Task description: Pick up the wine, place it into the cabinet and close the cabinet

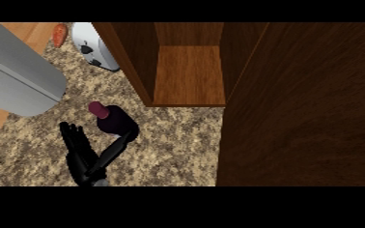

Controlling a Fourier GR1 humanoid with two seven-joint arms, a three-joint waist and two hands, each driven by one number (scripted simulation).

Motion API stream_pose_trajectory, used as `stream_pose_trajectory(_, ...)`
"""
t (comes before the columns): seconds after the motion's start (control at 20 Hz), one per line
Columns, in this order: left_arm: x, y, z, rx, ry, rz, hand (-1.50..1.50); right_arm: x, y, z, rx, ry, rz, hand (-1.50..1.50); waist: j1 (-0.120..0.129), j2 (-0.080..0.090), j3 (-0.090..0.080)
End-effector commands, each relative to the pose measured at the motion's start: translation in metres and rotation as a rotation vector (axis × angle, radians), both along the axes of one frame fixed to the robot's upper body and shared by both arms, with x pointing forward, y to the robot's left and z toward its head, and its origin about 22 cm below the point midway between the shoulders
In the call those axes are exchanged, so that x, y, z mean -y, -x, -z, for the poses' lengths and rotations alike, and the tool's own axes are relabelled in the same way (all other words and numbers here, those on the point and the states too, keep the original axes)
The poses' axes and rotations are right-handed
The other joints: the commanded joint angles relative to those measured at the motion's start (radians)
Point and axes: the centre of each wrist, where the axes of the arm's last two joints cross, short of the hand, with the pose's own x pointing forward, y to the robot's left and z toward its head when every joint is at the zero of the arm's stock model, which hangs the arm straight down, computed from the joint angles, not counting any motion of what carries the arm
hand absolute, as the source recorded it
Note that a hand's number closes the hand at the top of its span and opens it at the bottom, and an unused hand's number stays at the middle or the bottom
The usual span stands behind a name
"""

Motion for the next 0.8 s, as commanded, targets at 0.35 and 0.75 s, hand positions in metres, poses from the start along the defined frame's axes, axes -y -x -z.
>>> stream_pose_trajectory(0.35, -0.005, -0.01, 0.047, -0.018, 0.007, 0.015, -1.5, -0.006, 0.003, 0.009, 0.012, -0.007, 0.004, -1.5, -0.003, 0.001, 0.0)
stream_pose_trajectory(0.75, 0.008, -0.006, 0.065, 0.042, 0.068, -0.013, -1.5, 0.006, 0.004, -0.005, 0.021, 0.022, 0.01, -1.5, -0.004, 0.001, -0.001)
